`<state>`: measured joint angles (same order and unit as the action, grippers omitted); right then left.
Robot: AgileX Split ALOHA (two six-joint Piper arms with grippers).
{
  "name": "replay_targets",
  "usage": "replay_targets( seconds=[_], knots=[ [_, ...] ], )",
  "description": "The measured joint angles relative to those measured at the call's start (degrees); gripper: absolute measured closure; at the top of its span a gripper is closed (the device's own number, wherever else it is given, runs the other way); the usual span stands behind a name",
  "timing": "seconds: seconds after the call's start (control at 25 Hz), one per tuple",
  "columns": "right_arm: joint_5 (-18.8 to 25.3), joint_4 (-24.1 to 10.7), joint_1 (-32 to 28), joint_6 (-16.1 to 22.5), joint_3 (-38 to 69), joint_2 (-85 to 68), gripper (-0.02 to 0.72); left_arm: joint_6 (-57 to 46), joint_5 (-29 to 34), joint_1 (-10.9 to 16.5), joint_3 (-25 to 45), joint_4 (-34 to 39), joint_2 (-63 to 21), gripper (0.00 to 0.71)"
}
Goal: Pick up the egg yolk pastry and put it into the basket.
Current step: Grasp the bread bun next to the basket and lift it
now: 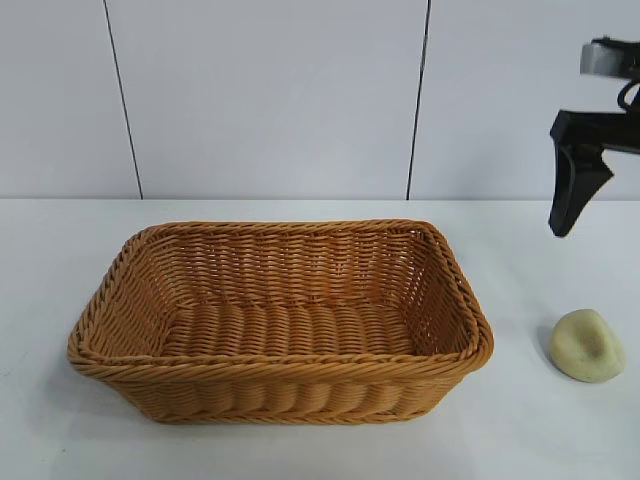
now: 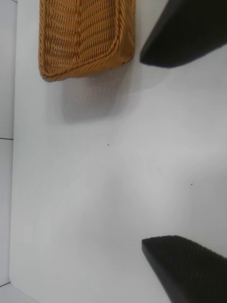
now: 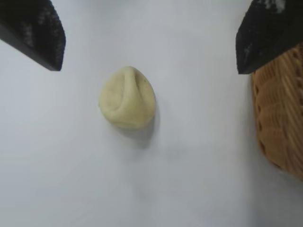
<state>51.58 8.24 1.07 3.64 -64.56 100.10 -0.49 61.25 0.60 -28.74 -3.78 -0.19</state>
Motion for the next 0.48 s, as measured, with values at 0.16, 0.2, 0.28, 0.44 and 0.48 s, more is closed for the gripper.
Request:
replay_targets(
  seconds=[0.16, 0.2, 0.28, 0.44, 0.48],
  knots=[
    [-4.73, -0.12, 0.0, 0.0, 0.8, 6.01, 0.008, 0.0, 0.0, 0.0, 0.0, 0.0, 0.0, 0.018],
    [-5.68, -0.12, 0.0, 0.0, 0.8, 7.48, 0.008, 0.0, 0.0, 0.0, 0.0, 0.0, 0.0, 0.018],
    [-6.33, -0.12, 0.0, 0.0, 0.8, 10.07, 0.008, 0.0, 0.0, 0.0, 0.0, 0.0, 0.0, 0.018],
    [-7.32, -0.16, 0.0, 0.0, 0.8, 14.13, 0.008, 0.02, 0.0, 0.0, 0.0, 0.0, 0.0, 0.018],
    [-7.51, -0.16, 0.0, 0.0, 0.8, 14.69, 0.01, 0.02, 0.0, 0.0, 0.0, 0.0, 0.0, 0.018]
  ],
)
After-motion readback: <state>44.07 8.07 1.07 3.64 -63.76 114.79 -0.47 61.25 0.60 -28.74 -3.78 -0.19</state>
